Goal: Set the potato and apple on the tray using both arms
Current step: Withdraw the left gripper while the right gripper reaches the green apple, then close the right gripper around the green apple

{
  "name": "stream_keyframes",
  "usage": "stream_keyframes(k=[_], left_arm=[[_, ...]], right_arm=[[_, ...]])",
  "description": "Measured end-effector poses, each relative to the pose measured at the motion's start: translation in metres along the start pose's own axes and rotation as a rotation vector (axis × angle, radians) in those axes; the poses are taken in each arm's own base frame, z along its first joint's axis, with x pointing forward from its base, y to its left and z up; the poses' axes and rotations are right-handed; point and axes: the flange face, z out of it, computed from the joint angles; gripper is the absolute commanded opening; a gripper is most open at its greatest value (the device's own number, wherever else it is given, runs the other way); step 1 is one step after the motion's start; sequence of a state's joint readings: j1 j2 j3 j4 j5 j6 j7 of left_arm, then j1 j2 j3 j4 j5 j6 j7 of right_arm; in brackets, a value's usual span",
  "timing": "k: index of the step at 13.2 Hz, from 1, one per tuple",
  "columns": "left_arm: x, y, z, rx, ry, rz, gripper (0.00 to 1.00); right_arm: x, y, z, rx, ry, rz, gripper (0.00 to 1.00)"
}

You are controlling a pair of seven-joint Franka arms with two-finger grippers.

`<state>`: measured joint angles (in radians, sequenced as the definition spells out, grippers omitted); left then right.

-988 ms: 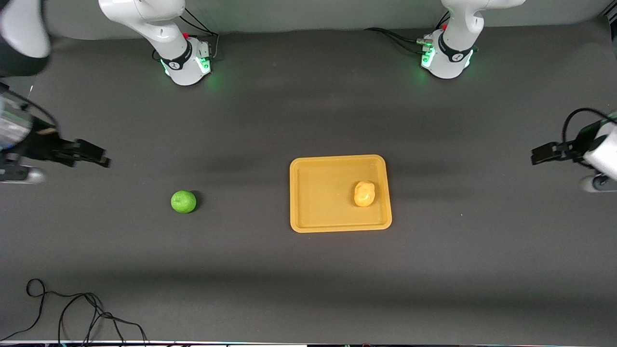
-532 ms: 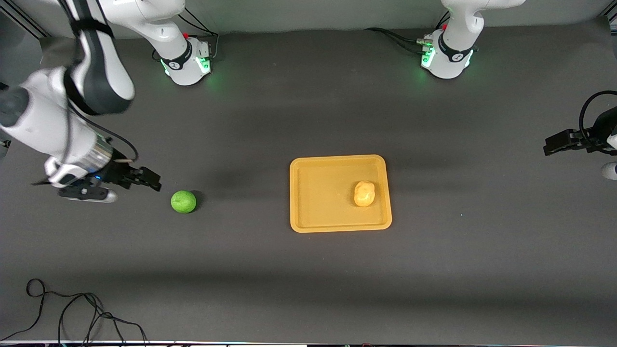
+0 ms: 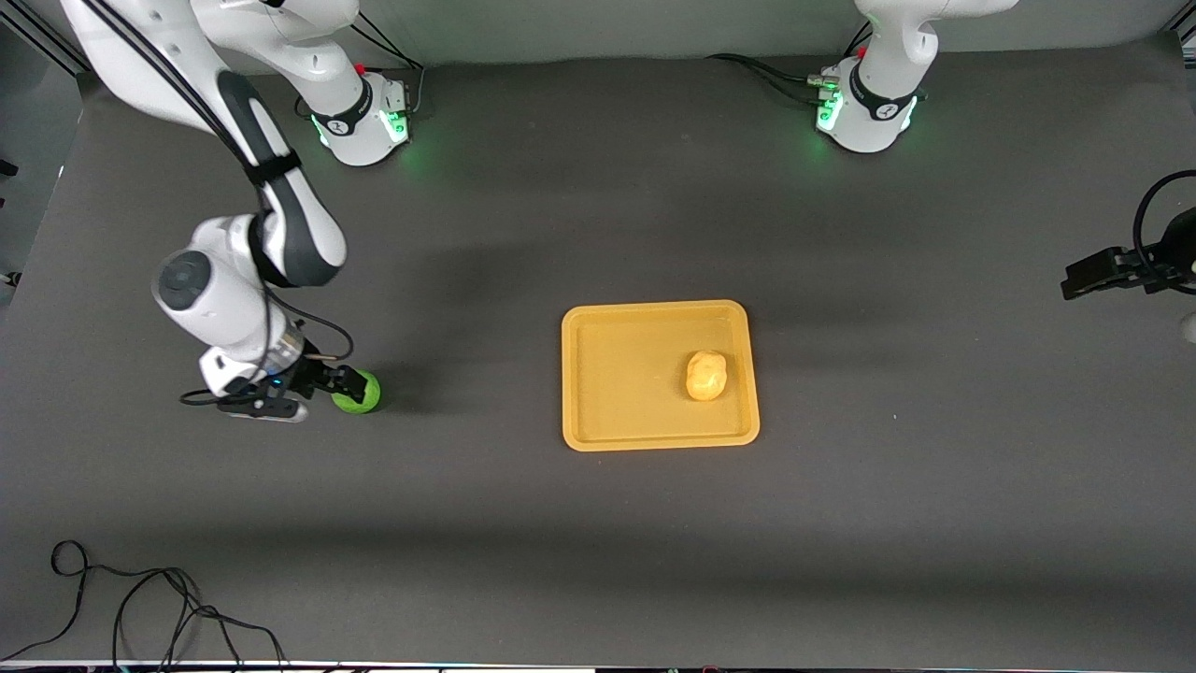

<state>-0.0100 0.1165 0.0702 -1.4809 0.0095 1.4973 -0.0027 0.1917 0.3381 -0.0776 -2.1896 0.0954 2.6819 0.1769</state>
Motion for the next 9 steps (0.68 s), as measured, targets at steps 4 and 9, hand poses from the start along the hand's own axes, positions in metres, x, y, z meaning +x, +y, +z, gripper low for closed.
stream_keyframes(k=[4,9], left_arm=[[-0.001,-0.002,-0.002,-0.003,0.003,0.001,0.91],[-0.001,-0.002,-0.002,-0.003,0.003,0.004,0.92]], right_arm=[[-0.009,0.004,0.03,-0.013,-0.014,-0.016,1.0],[-0.014,0.007,0.037,-0.02,-0.05,-0.071,0.94]])
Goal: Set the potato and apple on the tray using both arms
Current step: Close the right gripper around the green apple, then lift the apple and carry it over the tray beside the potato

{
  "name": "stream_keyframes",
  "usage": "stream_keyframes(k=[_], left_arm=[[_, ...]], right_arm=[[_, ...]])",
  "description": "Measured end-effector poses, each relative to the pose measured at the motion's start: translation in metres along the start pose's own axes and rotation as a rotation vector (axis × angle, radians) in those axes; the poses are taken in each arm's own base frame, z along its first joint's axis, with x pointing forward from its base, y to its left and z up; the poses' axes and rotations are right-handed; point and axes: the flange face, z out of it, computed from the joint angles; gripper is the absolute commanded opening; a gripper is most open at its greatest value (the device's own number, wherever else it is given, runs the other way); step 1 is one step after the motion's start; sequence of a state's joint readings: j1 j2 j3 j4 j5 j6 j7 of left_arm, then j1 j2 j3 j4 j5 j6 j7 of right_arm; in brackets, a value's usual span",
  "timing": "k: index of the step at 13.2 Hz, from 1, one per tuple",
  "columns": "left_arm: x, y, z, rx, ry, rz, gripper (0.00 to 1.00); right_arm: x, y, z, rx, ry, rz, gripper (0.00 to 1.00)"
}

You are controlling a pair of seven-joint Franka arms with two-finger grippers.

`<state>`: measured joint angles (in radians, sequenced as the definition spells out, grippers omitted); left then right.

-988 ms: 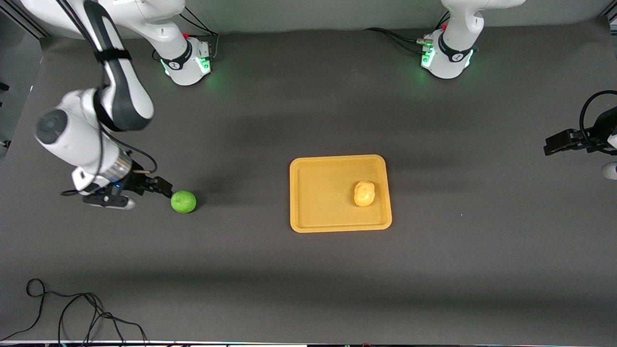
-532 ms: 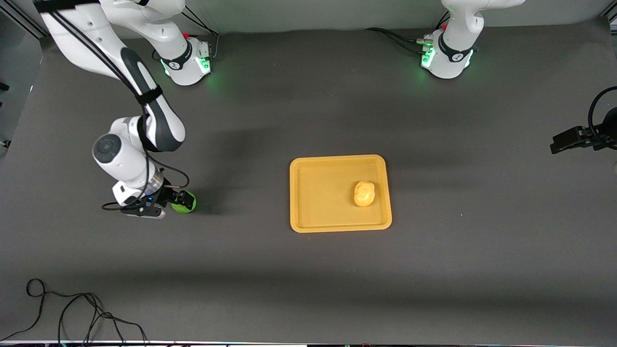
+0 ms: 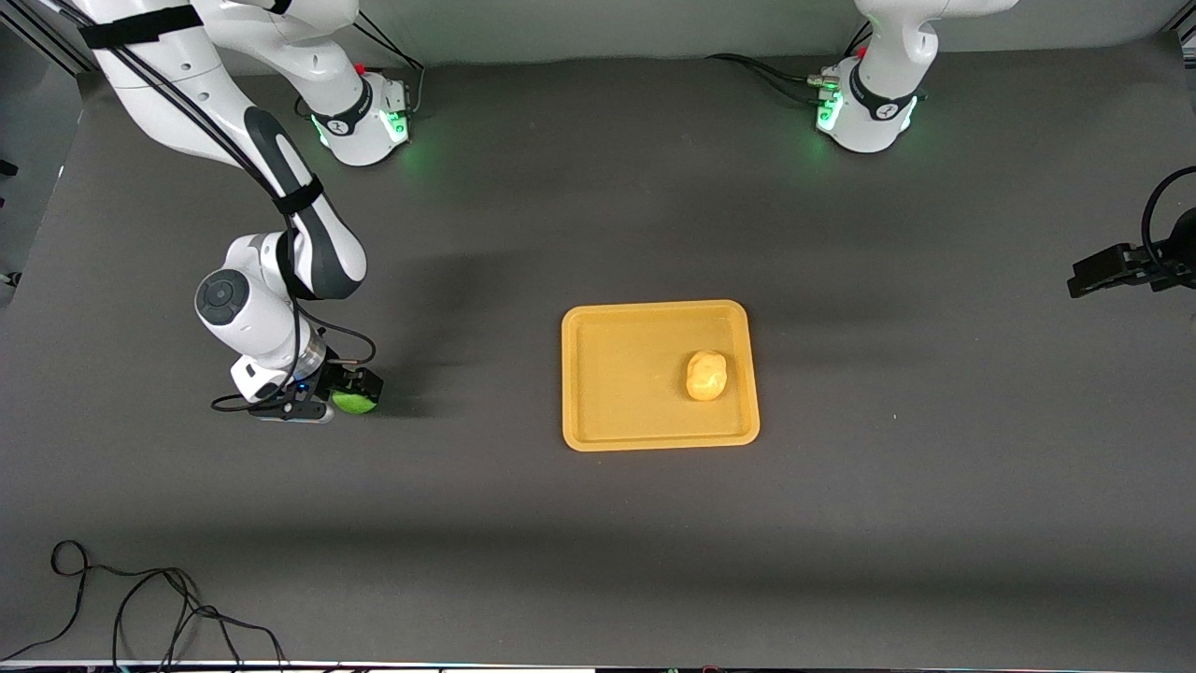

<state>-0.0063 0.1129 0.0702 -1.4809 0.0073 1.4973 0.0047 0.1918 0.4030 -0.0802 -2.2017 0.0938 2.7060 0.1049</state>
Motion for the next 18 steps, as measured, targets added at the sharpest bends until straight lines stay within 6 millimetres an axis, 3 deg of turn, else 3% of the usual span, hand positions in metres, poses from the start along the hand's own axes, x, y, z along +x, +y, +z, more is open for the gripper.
stream_keyframes(k=[2,3,6,8,10,13,14,16,18], left_arm=[[0.0,0.001,-0.001,0.0,0.001,0.002,0.92],[0.0,0.001,-0.001,0.0,0.002,0.003,0.92],[-0.001,0.002,-0.001,0.0,0.002,0.008,0.92],[-0.001,0.002,-0.001,0.0,0.002,0.01,0.92],[-0.001,0.002,-0.001,0.0,0.003,0.01,0.92],[-0.001,0.004,-0.002,-0.001,0.003,0.013,0.92],[-0.001,0.004,-0.002,-0.001,0.003,0.014,0.92],[-0.001,0.005,-0.002,-0.001,0.003,0.015,0.92],[-0.001,0.006,-0.002,-0.001,0.004,0.017,0.92]], right_arm=[[-0.002,0.002,0.002,-0.003,-0.016,-0.005,0.54],[-0.002,0.002,0.002,-0.003,-0.018,-0.007,0.42],[-0.001,0.002,0.001,-0.003,-0.017,-0.018,0.41],[0.008,0.002,-0.012,-0.002,-0.038,-0.021,0.41],[0.032,-0.001,-0.065,0.003,-0.091,-0.024,0.41],[0.067,-0.002,-0.201,0.003,-0.139,-0.039,0.4],[0.072,-0.006,-0.236,0.008,-0.134,-0.045,0.4],[0.079,-0.025,-0.273,0.015,-0.112,-0.054,0.4],[0.074,-0.076,-0.28,0.018,-0.097,-0.051,0.39]])
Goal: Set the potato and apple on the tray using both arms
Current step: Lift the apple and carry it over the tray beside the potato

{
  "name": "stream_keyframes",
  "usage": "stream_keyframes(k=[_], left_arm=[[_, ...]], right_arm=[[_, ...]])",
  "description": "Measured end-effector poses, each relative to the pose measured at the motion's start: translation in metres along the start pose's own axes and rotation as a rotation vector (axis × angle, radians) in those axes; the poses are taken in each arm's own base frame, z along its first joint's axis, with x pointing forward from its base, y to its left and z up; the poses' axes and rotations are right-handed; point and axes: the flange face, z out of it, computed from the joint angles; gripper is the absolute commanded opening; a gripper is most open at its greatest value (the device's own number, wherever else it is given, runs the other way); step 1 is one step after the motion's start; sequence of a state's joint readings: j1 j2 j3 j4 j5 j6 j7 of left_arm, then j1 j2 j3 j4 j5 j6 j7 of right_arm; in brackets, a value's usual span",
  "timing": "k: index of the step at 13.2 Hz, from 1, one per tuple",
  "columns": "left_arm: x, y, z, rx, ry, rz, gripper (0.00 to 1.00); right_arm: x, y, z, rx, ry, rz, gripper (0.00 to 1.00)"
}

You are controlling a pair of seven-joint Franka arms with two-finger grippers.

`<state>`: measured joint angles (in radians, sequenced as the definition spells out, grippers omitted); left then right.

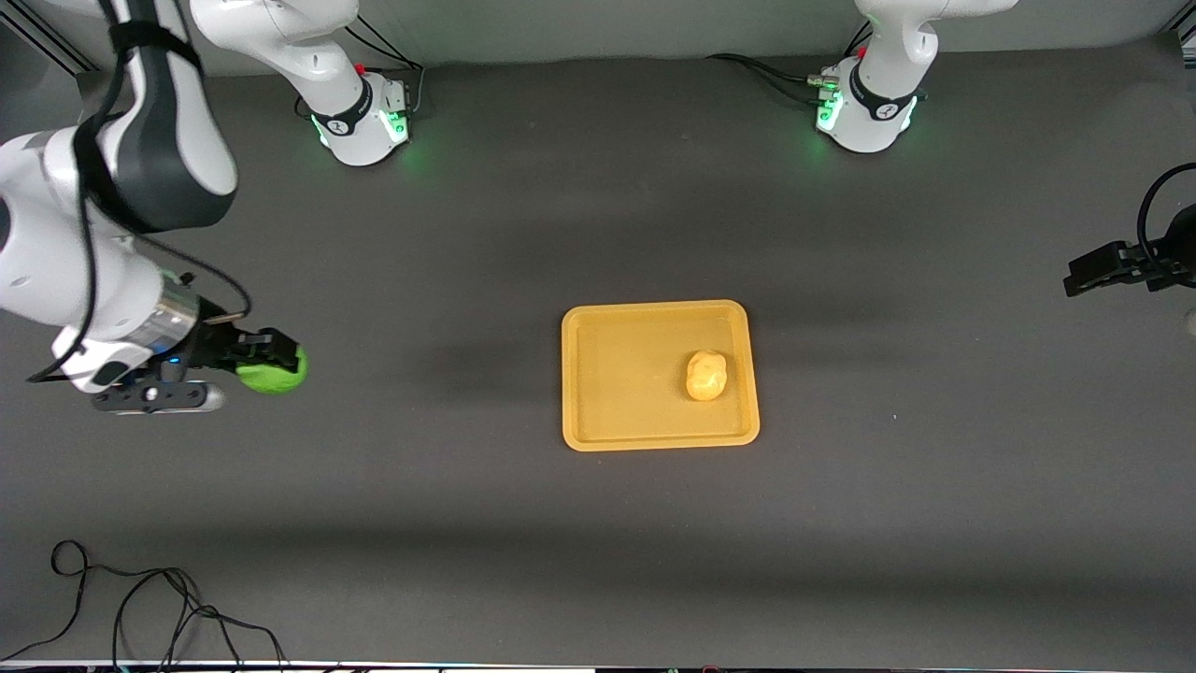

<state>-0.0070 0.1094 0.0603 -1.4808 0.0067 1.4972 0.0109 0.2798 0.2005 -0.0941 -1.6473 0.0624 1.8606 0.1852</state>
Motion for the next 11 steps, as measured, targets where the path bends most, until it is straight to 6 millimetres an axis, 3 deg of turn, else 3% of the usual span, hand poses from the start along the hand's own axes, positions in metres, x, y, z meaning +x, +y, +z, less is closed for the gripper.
stream_keyframes(k=[2,5,8,10,11], left_arm=[[0.0,0.0,0.0,0.0,0.0,0.001,0.92],[0.0,0.001,0.0,0.0,0.001,0.002,0.92],[0.0,0.001,0.0,0.0,0.001,0.002,0.92],[0.0,0.002,0.0,0.0,0.001,0.004,0.99],[0.0,0.002,0.0,0.0,0.001,0.004,0.99]], right_arm=[[-0.013,-0.081,0.005,0.001,0.002,0.033,0.39],[-0.051,-0.22,0.022,0.002,0.002,0.118,0.37],[-0.1,-0.353,0.062,-0.005,0.009,0.21,0.35],[-0.108,-0.404,0.103,-0.015,0.021,0.244,0.35],[-0.104,-0.418,0.13,-0.021,0.031,0.254,0.35]])
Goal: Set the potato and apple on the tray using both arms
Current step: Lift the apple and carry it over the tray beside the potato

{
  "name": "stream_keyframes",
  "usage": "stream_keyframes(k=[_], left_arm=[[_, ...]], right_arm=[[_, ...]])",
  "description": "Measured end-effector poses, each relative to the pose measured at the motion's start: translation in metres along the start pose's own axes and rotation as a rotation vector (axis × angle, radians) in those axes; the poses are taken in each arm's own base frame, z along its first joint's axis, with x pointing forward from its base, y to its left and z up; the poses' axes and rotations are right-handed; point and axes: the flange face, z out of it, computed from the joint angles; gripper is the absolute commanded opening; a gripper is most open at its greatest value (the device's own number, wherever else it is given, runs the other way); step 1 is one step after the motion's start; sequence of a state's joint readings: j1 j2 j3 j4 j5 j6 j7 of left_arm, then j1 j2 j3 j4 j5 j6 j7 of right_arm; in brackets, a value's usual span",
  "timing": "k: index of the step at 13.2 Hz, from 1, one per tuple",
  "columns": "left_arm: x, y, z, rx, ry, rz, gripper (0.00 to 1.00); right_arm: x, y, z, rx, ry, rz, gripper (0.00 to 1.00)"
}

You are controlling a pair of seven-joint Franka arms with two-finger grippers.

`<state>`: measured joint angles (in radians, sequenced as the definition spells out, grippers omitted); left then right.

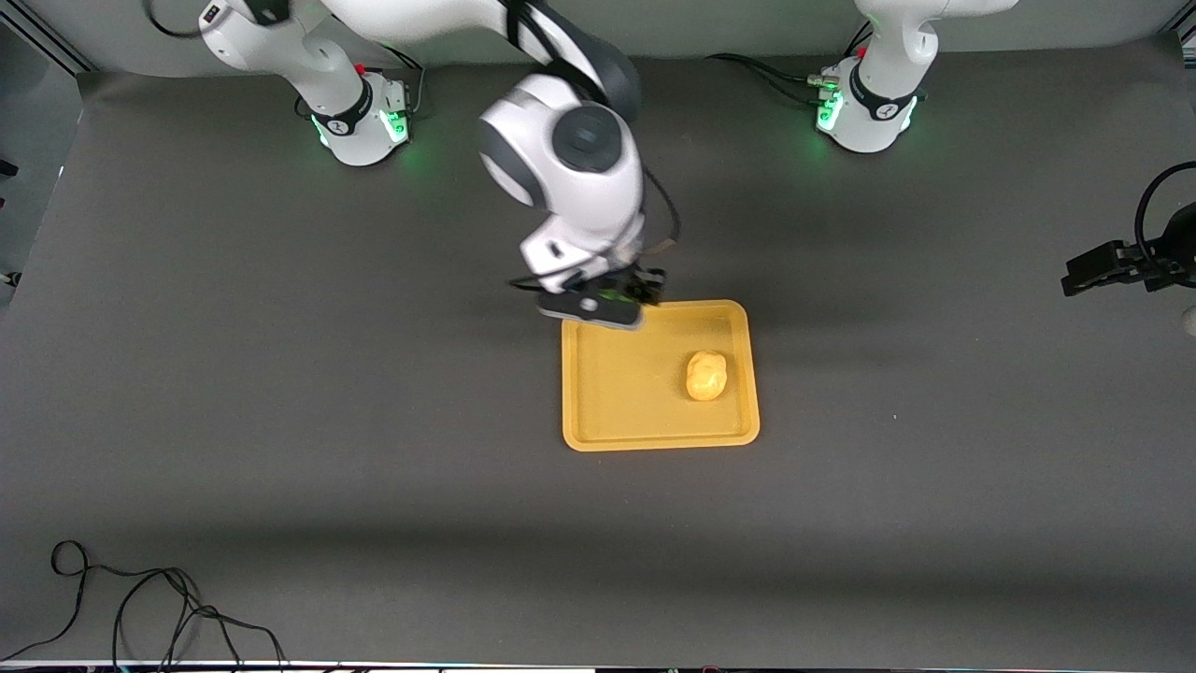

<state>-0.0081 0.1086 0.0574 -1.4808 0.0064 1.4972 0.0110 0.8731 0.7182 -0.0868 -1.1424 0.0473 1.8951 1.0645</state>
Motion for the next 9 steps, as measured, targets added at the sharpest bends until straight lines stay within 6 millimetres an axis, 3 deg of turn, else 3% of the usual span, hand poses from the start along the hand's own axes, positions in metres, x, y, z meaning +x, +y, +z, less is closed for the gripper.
stream_keyframes(k=[2,5,7,9], left_arm=[[0.0,0.0,0.0,0.0,0.0,0.0,0.99],[0.0,0.0,0.0,0.0,0.0,0.0,0.99],[0.0,0.0,0.0,0.0,0.0,0.0,0.99],[0.0,0.0,0.0,0.0,0.0,0.0,0.99]], right_arm=[[0.014,-0.01,0.052,-0.011,0.028,0.006,0.35],[0.032,-0.006,0.114,-0.045,0.066,0.005,0.35],[0.033,-0.003,0.148,-0.067,0.06,0.004,0.35],[0.028,-0.005,0.167,-0.068,0.06,-0.006,0.35]])
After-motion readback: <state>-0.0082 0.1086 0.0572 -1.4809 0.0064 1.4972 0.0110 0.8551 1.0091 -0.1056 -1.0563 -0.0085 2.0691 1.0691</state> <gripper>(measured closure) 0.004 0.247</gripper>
